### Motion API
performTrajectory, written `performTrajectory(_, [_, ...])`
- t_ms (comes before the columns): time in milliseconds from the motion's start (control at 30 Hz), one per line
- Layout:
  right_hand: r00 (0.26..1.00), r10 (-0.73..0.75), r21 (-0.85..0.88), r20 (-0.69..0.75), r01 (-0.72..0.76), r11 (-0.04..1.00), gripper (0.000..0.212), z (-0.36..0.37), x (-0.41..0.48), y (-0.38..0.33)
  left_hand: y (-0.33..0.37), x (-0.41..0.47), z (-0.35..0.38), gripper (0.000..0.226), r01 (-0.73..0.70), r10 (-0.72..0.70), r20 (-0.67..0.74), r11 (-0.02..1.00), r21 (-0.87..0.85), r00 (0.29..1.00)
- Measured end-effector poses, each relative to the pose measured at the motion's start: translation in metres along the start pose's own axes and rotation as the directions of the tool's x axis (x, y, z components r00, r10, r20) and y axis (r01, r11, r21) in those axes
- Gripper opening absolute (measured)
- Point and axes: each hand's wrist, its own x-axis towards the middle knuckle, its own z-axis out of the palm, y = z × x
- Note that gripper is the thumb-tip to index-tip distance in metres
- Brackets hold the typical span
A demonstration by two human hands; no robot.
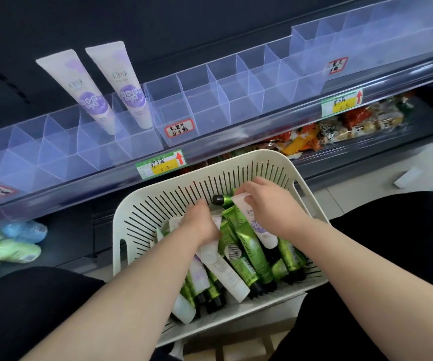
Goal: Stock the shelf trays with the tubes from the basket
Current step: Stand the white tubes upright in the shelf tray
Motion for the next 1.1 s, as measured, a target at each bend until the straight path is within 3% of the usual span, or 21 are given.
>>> performTrajectory(167, [0.999, -0.048, -0.036, 0.019, 0.049, 0.998, 0.029, 0.005, -0.003, -0.002, 0.006, -0.011, -0.005, 0.05, 0.011, -0.055, 0.259, 0.986, 0.167, 0.964])
performTrajectory(267, [0.998, -0.047, -0.035, 0.041, 0.048, 0.998, 0.026, 0.0, -0.004, -0.006, -0.001, -0.02, 0.0, 0.041, 0.016, -0.048, 0.296, 0.994, 0.112, 0.954])
performTrajectory(433, [0.996, -0.058, -0.017, -0.074, 0.057, 0.998, 0.024, -0.011, -0.008, -0.018, -0.019, -0.039, -0.012, 0.027, -0.008, 0.017, 0.045, 0.985, -0.175, 0.999])
performTrajectory(633, [0.984, -0.09, -0.022, -0.154, 0.088, 0.996, 0.024, -0.024, -0.009, -0.048, -0.042, -0.066, -0.048, 0.03, -0.244, 0.14, -0.266, 0.877, -0.413, 0.954])
performTrajectory(767, [0.968, -0.152, -0.072, -0.201, 0.14, 0.987, 0.022, -0.033, -0.005, -0.079, -0.058, -0.087, -0.078, 0.014, -0.356, 0.087, -0.477, 0.784, -0.509, 0.875])
performTrajectory(900, [0.935, -0.248, -0.168, -0.252, 0.21, 0.963, 0.023, -0.039, -0.002, -0.116, -0.078, -0.115, -0.112, 0.016, -0.429, 0.055, -0.628, 0.776, -0.462, 0.776])
performTrajectory(1100, [0.868, -0.354, -0.188, -0.349, 0.305, 0.934, 0.023, -0.063, 0.015, -0.182, -0.112, -0.152, -0.178, 0.014, -0.49, -0.076, -0.833, 0.778, -0.393, 0.548])
